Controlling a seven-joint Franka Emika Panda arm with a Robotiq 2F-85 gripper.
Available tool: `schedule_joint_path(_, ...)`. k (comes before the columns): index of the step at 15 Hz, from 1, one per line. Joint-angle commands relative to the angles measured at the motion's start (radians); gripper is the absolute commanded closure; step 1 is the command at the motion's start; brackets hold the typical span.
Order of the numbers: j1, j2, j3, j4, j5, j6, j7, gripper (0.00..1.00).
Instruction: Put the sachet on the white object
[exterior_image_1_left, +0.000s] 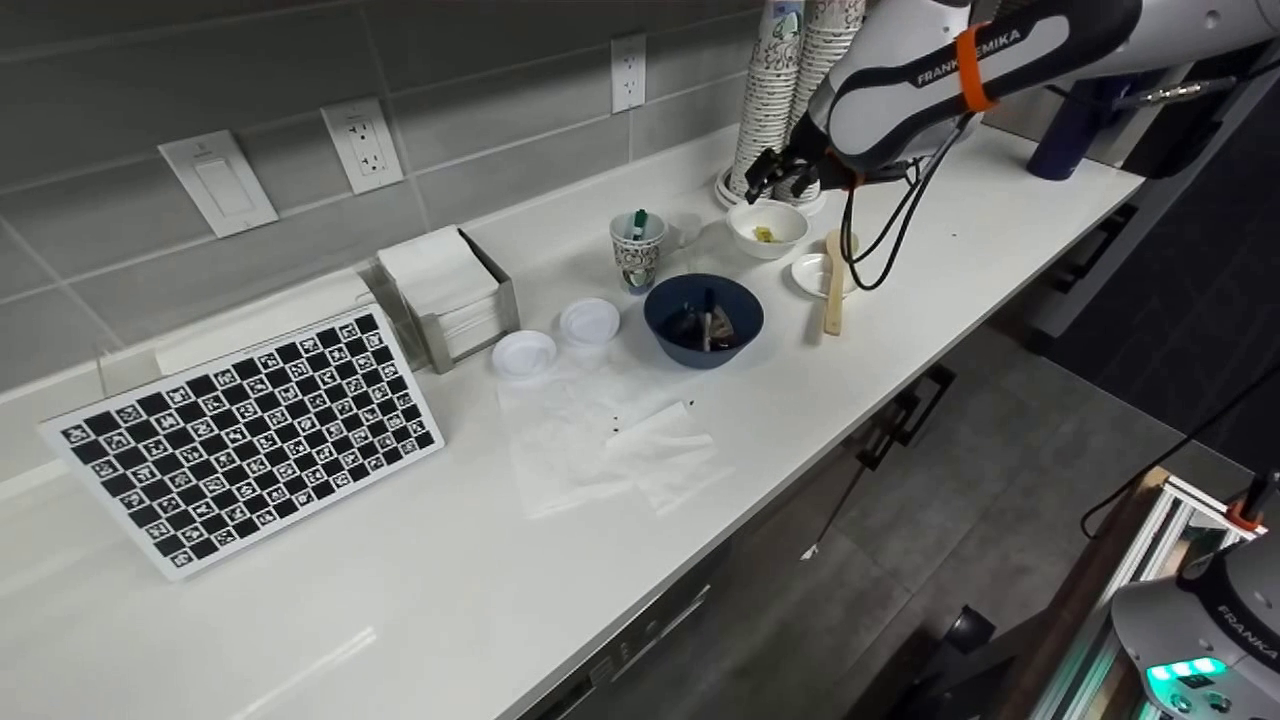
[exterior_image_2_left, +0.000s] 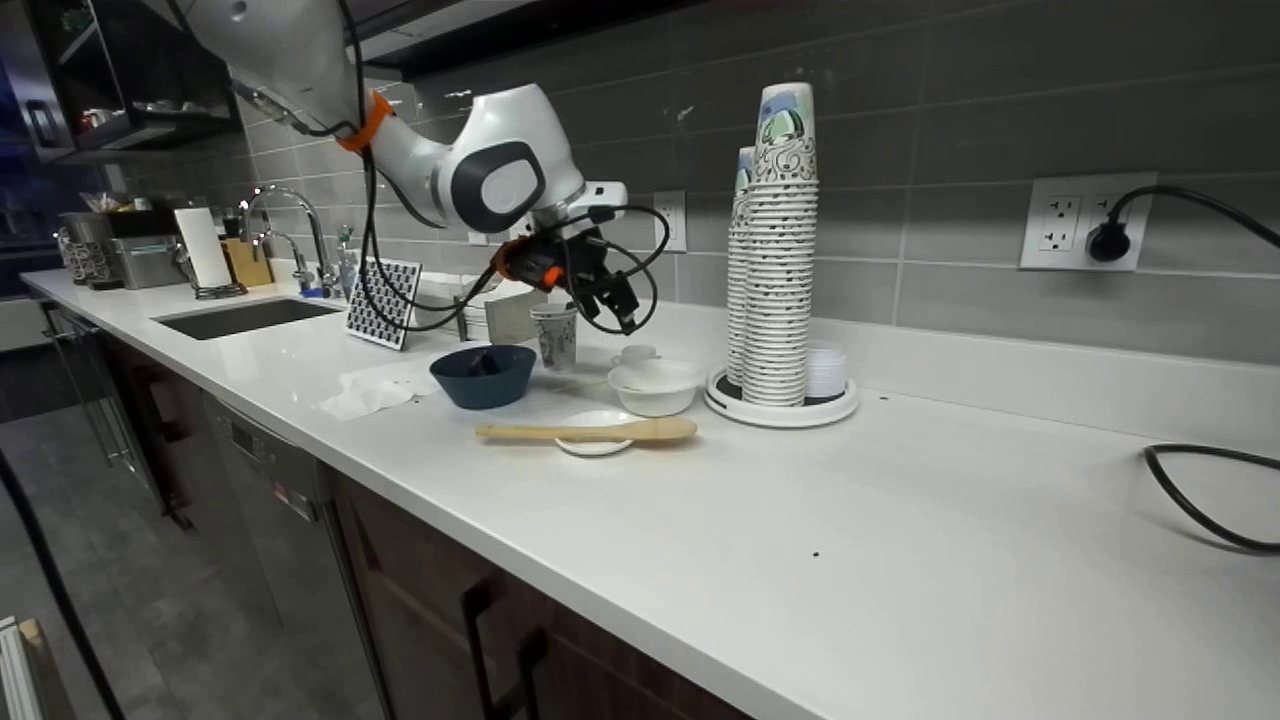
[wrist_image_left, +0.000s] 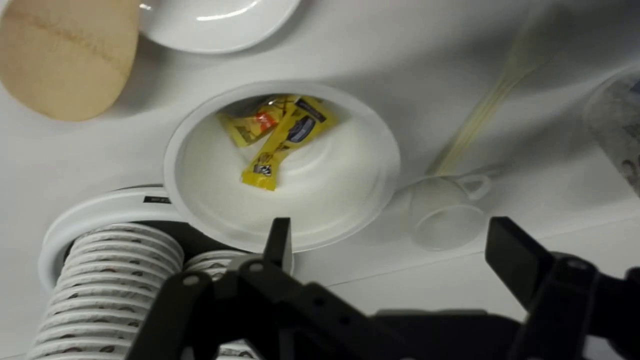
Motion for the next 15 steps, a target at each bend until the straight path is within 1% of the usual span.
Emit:
schedule_joint_path(1,0.043,0.119,-0.087,0.176,-0.148,-0.127,0.108,0.00)
schedule_joint_path(3,0.040,0.155,-0.095,0.233,-0.169,-0.223,0.128,0.00)
schedule_joint_path(4,0.028,0.172,-0.076,0.257,-0.143,-0.272,0.124,0.00)
schedule_joint_path(5,0.011,0.119,-0.065,0.172,-0.135,-0.192,0.089,0.00)
schedule_joint_path(7,0.012,0.149,-0.064,0.212,-0.135,-0.237,0.098,0.00)
schedule_joint_path(11,0.022,0.204,-0.082,0.262,-0.139,-0.255,0.157,0.00)
schedule_joint_path(15,0.004,0.248,-0.059,0.293,-0.098,-0.266,0.167,0.00)
